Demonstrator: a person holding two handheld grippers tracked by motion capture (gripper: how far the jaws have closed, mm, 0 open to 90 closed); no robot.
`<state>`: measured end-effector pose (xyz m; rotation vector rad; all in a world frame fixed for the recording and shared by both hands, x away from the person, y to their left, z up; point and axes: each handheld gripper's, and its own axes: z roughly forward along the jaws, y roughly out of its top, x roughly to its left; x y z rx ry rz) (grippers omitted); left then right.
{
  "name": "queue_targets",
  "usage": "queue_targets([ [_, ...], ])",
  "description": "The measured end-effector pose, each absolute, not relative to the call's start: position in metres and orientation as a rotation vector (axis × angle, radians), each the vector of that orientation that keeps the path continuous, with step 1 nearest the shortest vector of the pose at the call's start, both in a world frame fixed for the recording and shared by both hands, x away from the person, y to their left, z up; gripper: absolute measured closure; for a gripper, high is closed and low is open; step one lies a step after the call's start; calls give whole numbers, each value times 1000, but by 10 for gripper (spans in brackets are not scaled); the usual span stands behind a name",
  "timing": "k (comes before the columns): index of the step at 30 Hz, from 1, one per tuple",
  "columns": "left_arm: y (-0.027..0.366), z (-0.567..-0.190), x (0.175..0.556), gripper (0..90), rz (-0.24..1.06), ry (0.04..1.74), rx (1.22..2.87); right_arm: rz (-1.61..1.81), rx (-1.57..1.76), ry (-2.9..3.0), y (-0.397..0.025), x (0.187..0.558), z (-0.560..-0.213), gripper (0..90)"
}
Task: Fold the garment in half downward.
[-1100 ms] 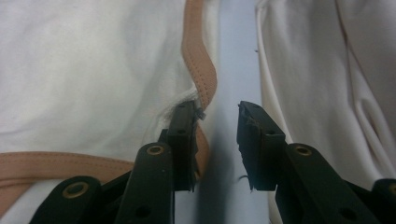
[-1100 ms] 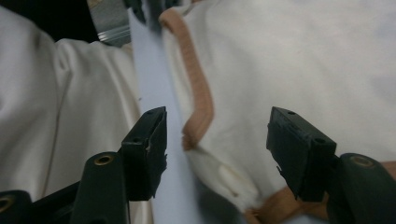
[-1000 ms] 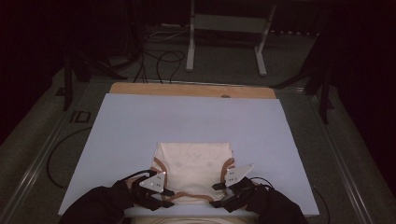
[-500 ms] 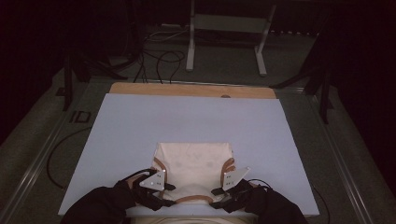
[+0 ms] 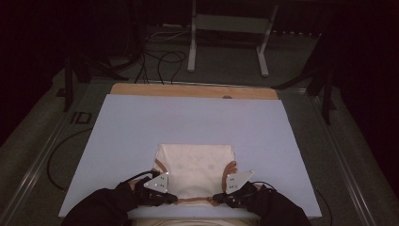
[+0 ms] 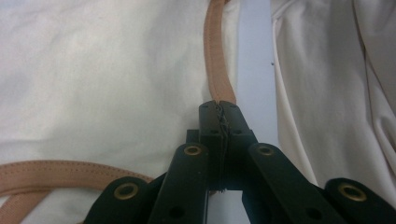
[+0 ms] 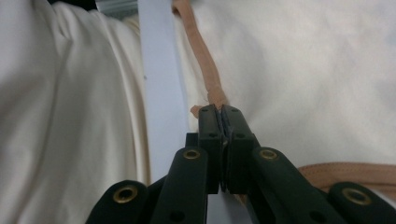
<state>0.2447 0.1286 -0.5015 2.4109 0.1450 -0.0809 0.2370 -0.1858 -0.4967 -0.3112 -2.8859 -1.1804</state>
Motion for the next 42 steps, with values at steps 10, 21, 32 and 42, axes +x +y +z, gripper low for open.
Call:
queue_targets([
  [10,133,-505,245,872,-126,113,2430,-1133,-260,-2880,-183,234,-500,885],
  [21,132,-507,243,600,-152,98,2418,-1106,-241,-2809,-185,236,-507,676],
  [32,136,-490,251,108,-106,189,2341,-1269,-329,-2777,-192,243,-489,206],
  [42,139,-477,262,9,-24,224,2290,-1443,-471,-2789,-204,254,-478,109],
])
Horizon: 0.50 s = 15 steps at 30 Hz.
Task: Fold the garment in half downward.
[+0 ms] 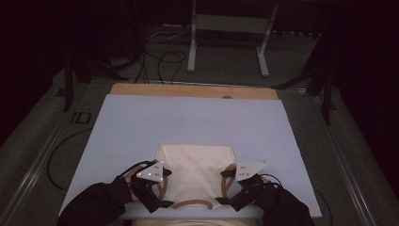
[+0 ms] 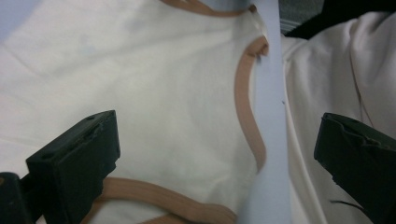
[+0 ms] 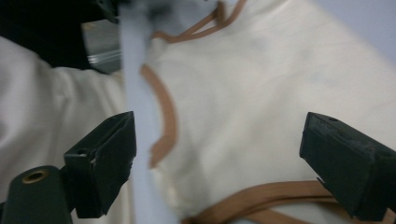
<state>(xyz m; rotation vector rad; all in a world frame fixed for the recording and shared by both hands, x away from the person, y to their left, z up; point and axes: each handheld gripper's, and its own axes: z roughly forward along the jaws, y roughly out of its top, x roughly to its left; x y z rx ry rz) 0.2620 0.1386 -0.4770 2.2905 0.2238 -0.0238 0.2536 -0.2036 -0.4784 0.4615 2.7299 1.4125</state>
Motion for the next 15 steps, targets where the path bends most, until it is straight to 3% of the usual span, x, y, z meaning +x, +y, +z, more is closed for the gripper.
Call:
queue_targets([
  [15,142,-455,285,7,68,278,2246,1443,562,2592,-222,273,-455,111],
])
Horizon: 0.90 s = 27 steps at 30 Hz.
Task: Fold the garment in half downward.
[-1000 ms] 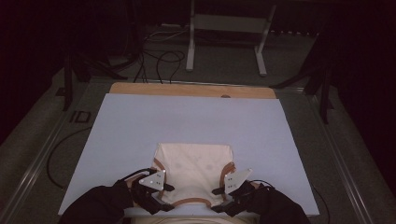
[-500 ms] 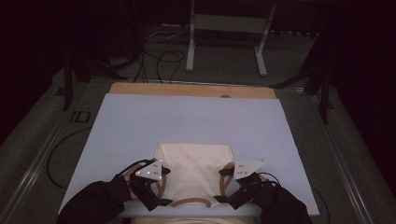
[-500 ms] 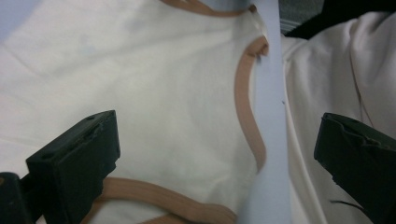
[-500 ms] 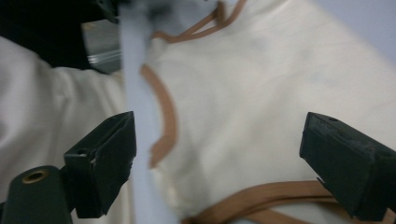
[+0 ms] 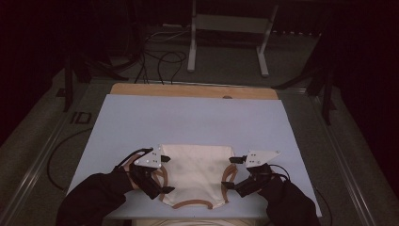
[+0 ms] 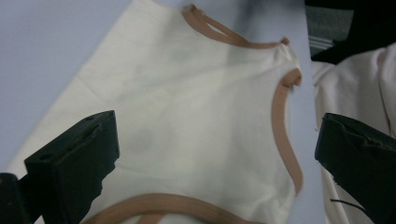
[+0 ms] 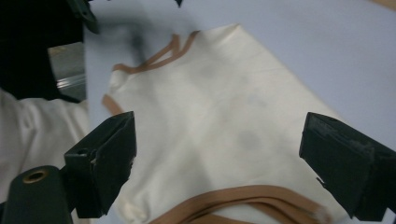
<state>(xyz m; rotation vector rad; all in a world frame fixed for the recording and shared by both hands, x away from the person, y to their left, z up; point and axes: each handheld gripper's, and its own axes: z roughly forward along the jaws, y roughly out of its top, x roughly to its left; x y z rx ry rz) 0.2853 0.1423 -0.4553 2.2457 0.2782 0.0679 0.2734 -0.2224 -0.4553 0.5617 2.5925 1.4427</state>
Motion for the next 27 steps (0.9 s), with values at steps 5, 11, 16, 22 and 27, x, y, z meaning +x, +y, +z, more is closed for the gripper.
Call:
queue_targets([
  [5,144,-449,296,7,105,297,2237,1452,579,2542,-226,283,-446,110],
  [11,147,-446,306,7,138,303,2229,1448,587,2501,-228,297,-438,110],
  [16,151,-445,314,7,162,328,2192,1447,593,2479,-227,309,-436,110],
  [22,155,-446,329,4,168,408,2186,1419,637,2468,-225,321,-441,109],
  [27,156,-451,341,3,141,477,2197,1404,648,2453,-226,330,-444,108],
])
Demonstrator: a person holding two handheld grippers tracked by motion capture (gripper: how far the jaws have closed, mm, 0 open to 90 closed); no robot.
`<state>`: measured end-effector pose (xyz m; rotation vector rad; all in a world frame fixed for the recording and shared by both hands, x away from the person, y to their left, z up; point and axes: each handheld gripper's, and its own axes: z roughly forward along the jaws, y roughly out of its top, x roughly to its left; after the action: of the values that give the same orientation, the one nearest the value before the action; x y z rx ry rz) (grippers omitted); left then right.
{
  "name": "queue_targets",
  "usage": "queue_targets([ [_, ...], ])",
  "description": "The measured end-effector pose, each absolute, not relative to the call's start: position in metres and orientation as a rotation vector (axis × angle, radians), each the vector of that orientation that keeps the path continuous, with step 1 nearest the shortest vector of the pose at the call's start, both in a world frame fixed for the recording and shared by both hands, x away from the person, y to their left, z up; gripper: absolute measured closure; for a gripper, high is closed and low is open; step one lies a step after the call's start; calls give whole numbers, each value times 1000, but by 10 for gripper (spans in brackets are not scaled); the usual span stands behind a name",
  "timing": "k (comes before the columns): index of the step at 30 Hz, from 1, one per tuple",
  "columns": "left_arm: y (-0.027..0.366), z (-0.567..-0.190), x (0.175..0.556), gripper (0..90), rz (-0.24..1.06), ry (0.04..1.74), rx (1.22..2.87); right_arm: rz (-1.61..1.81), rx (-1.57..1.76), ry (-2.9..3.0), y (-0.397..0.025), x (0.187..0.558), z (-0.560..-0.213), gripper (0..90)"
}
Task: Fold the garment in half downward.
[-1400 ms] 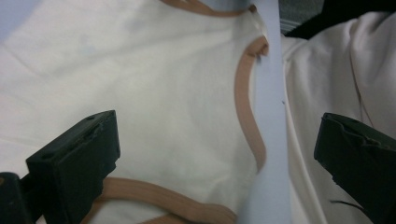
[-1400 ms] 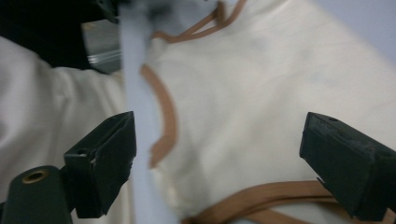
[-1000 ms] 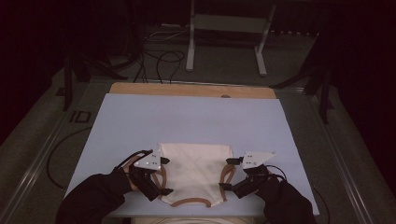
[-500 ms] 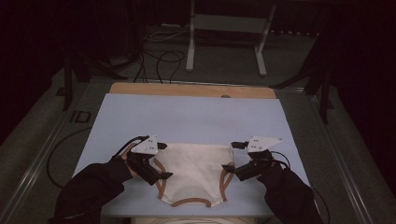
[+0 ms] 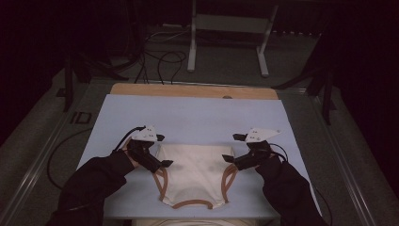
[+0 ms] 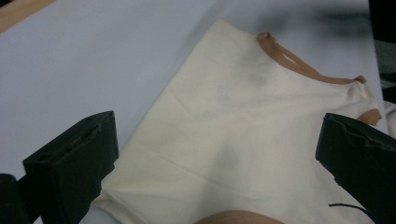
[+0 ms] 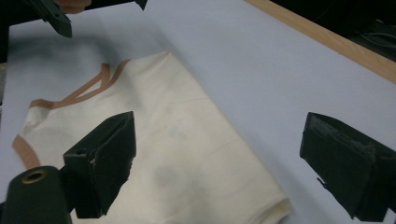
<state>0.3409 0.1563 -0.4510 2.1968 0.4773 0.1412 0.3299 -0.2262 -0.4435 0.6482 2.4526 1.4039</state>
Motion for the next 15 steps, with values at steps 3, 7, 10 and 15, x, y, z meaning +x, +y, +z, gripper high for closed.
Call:
queue_targets([
  [3,157,-454,347,3,152,494,2200,1406,656,2454,-227,335,-446,108],
  [7,158,-460,355,3,171,514,2207,1404,667,2461,-228,338,-448,108],
  [10,159,-464,359,3,179,533,2202,1398,693,2457,-229,342,-452,108],
  [15,165,-472,368,4,219,595,2192,1406,717,2453,-233,351,-458,107],
])
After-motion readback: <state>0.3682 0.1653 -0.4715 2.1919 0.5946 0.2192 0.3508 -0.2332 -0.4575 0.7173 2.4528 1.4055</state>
